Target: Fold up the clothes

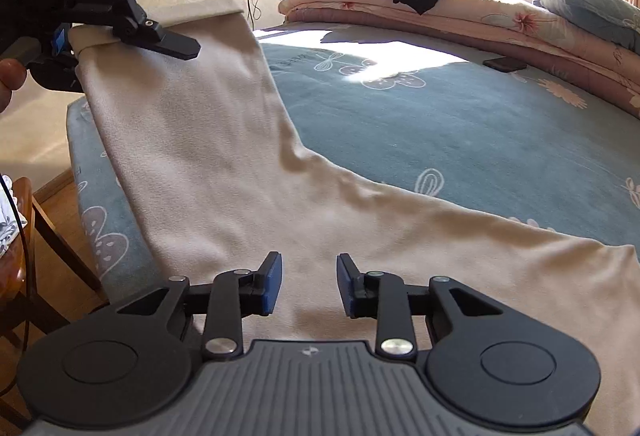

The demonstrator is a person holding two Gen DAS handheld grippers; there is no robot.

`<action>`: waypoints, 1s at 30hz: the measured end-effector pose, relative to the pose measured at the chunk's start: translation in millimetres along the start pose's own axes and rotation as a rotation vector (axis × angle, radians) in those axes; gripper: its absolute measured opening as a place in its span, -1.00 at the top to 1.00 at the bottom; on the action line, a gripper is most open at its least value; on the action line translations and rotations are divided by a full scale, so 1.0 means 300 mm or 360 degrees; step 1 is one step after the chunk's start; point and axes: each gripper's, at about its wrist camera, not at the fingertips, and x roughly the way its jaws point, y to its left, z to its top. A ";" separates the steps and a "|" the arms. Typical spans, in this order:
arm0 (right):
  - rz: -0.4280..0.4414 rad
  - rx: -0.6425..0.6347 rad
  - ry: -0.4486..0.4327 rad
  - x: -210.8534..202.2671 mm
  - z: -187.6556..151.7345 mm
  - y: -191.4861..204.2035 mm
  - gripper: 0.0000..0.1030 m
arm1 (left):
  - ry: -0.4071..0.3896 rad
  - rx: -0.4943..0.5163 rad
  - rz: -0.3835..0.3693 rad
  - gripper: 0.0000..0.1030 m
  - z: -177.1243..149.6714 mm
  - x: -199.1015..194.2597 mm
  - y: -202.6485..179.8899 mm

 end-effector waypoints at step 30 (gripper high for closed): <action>-0.0441 0.0655 -0.0217 -0.465 -0.340 -0.492 0.14 | 0.0437 0.0259 -0.0151 0.66 -0.219 0.521 -0.551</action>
